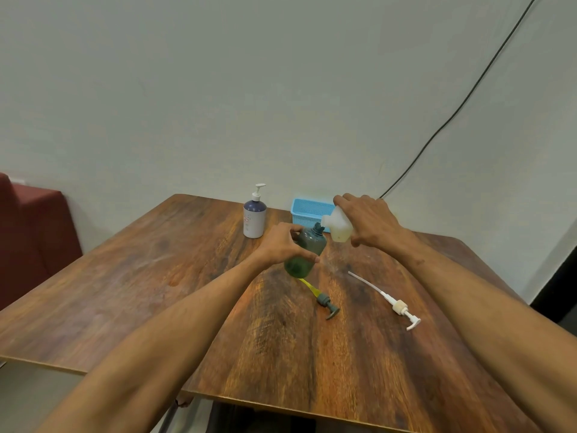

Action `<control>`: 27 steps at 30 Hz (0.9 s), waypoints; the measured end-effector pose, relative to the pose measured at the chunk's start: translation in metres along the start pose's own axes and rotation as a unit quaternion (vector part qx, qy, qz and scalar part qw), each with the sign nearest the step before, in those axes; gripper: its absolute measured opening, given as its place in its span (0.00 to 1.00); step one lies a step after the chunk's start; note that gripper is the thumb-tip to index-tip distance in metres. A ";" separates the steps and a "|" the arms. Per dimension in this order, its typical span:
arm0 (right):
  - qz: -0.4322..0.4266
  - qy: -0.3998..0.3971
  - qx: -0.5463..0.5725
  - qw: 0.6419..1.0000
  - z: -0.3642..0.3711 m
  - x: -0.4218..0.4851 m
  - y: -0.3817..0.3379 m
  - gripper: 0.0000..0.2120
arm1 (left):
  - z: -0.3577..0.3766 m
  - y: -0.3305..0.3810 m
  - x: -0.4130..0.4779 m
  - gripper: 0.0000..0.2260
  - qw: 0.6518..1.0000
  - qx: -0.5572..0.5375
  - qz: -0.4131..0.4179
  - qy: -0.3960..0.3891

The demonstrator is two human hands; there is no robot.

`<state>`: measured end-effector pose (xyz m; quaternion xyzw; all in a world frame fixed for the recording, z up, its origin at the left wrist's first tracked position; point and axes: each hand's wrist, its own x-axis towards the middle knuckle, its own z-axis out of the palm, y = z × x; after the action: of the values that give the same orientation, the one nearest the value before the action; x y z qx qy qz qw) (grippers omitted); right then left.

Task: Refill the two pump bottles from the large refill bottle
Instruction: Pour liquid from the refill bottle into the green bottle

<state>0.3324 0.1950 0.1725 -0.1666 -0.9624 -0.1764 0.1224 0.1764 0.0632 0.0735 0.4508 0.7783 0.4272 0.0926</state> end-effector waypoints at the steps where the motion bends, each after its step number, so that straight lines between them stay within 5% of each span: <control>1: -0.001 0.000 -0.002 1.000 0.000 0.000 0.000 0.38 | 0.000 0.000 0.000 0.37 1.000 -0.001 0.000 0.001; 27: -0.007 0.012 -0.010 1.000 -0.002 0.005 0.000 0.37 | -0.005 0.001 -0.001 0.35 1.000 -0.016 0.012 0.004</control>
<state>0.3284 0.1961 0.1757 -0.1584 -0.9602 -0.1888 0.1312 0.1750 0.0599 0.0773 0.4572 0.7661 0.4424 0.0914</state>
